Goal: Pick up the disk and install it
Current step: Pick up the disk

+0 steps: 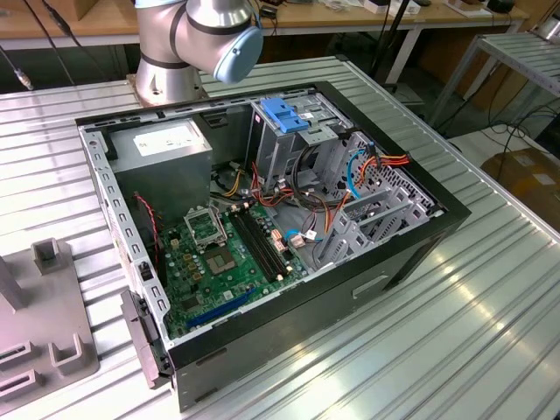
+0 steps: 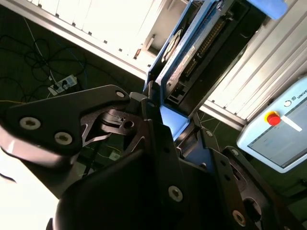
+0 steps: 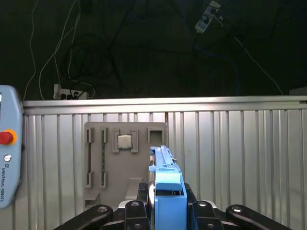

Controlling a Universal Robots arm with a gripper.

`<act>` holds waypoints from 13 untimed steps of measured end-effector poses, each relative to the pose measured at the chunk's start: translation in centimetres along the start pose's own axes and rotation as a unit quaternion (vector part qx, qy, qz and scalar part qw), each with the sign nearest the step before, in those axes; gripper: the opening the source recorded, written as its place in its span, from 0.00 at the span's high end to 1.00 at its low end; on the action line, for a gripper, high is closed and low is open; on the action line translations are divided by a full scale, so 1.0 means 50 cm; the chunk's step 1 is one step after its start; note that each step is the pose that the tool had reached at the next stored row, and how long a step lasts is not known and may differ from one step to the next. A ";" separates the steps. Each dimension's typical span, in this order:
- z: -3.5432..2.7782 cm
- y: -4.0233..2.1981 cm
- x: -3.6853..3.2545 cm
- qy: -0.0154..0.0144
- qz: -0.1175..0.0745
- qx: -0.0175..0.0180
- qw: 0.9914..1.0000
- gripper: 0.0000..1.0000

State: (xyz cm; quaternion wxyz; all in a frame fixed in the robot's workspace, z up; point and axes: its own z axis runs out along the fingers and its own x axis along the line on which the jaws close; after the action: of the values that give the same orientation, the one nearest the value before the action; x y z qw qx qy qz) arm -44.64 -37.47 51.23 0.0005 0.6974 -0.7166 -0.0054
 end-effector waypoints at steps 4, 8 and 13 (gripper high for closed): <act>0.000 -0.017 0.000 0.000 0.000 0.000 1.000 0.63; 0.007 -0.033 -0.001 0.000 0.000 0.000 1.000 0.63; 0.009 -0.055 -0.001 0.000 0.000 0.000 1.000 0.63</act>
State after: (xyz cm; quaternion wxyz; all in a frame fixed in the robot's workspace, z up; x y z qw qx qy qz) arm -41.90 -37.47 50.76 0.0005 0.6974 -0.7166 -0.0054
